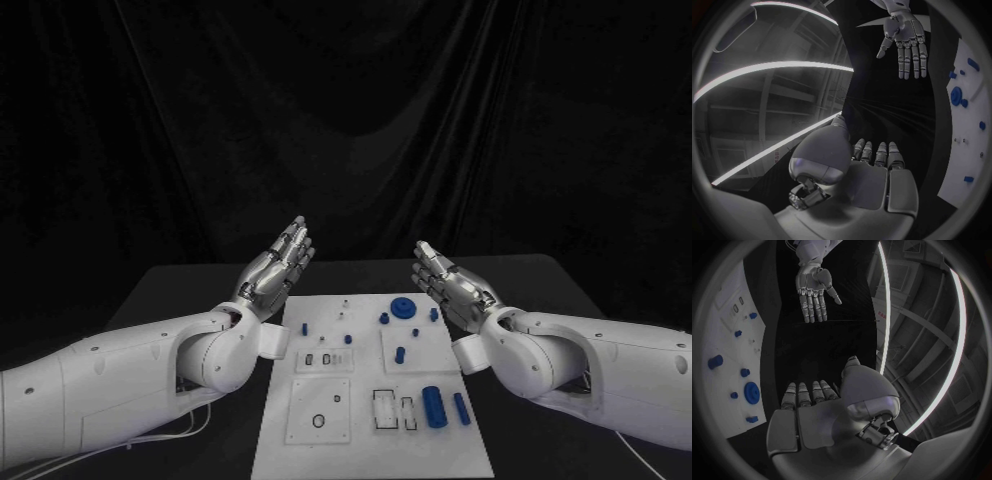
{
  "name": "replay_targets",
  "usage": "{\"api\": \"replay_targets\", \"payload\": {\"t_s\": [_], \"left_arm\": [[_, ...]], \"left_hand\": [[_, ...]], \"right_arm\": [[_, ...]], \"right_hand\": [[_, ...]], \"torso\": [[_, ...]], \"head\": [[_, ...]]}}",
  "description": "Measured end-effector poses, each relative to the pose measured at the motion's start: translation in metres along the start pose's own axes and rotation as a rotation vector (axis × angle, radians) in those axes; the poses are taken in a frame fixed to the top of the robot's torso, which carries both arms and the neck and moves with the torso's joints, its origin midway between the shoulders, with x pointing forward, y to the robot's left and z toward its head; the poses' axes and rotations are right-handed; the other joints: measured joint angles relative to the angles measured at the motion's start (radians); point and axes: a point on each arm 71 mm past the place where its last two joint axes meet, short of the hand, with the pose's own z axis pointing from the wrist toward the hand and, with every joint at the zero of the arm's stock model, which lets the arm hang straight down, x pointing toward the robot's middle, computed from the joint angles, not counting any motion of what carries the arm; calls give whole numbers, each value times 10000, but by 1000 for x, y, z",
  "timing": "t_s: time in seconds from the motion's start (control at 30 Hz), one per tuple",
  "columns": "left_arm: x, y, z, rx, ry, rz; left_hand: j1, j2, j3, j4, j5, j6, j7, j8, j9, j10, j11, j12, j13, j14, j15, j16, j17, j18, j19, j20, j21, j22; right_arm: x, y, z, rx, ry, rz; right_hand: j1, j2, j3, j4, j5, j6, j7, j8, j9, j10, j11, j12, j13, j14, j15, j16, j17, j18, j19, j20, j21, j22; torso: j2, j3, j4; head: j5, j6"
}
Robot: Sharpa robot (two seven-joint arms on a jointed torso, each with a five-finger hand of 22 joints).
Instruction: Assemble the parts on the task board
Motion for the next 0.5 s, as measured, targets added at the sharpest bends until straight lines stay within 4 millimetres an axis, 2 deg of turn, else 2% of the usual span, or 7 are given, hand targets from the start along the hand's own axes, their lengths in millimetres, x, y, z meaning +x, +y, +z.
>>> {"api": "replay_targets", "payload": {"t_s": [0.07, 0.27, 0.33, 0.4, 0.43, 0.47, 0.5], "left_arm": [[-3, -1, -1, 43, -53, 164], [-13, -7, -9, 250, 207, 984], [-16, -9, -12, 315, 330, 1250], [-17, -11, -14, 373, 493, 1508], [-18, -11, -15, 397, 567, 1621], [-18, -13, -17, 436, 675, 1806], [-19, -13, -19, 466, 754, 1958]], "left_hand": [[46, 45, 0, 0, -36, 0, 0, 0, 0, 0, 0, 0, 0, 0, 0, 0, 0, -1, 0, 0, 0, 0], [259, 4, 0, 0, -223, 76, 76, 0, 0, 15, 91, 0, 1, 0, 0, 0, 2, -1, 0, 0, 0, 0], [325, 72, 0, 0, -223, 147, 147, 0, 8, -20, 127, 0, 2, 0, 0, 0, 2, -2, 0, 0, 0, 1], [447, 18, 1, 0, -223, 176, 257, -1, 18, 11, 199, 0, 2, 0, 0, 0, 3, -1, 0, 0, 0, 1], [531, 20, 0, 0, -203, 199, 280, -1, 25, -1, 219, 0, 2, 0, 0, 0, 3, -2, 0, 0, 0, 1], [629, -10, 1, 0, -89, 226, 306, -1, 25, 1, 238, 0, 3, 0, 0, 0, 4, -2, 0, 0, 0, 1], [798, -6, 1, 0, 36, 271, 351, -1, 25, 2, 301, 0, 3, 0, 0, 0, 4, -2, 0, 1, 0, 1]], "right_arm": [[-3, 2, -2, -46, 4, -82], [-11, 10, -6, -257, 80, -356], [-13, 14, -7, -377, 124, -543], [-17, 21, -9, -542, 180, -895], [-19, 25, -10, -615, 204, -1103], [-22, 30, -12, -713, 236, -1442], [-24, 34, -13, -786, 263, -1725]], "right_hand": [[84, -44, 0, 0, 0, 2, 165, 0, 1, 14, 162, 0, 0, 0, 0, 0, 0, 0, 0, 0, 0, -2], [593, -152, 7, -7, 128, 5, 415, 0, 2, 16, 442, 0, 0, 0, 0, 0, 0, 0, -1, 44, 0, -7], [957, -164, 83, -64, 433, 67, 669, 0, 3, 11, 757, 0, 0, 0, 0, 0, 0, 0, -2, 304, 0, -7], [1394, -231, 206, -147, 897, 98, 716, 0, 5, 10, 1087, 0, 0, -1, 45, 0, 0, -9, -4, 709, 0, -7], [1649, -304, 265, -206, 1205, 146, 687, 0, 14, 13, 1227, 0, 0, -3, 415, 0, 0, -116, -3, 1025, 0, -7], [1872, -366, 316, -257, 1483, 226, 680, 0, 30, 12, 1332, 0, 0, -3, 675, 0, 0, -222, 41, 1252, 29, 5], [2187, -442, 364, -306, 1830, 403, 684, 61, 74, 84, 1548, 38, 27, 16, 928, 0, 6, -255, 445, 1538, 392, 242]], "torso": [[45, -3, 26], [202, 2, 136], [262, 10, 174], [319, 18, 201], [340, 21, 215], [359, 22, 226], [377, 22, 239]], "head": [[22, -84], [75, -336], [89, -435], [92, -545], [91, -592], [79, -639], [75, -696]]}}
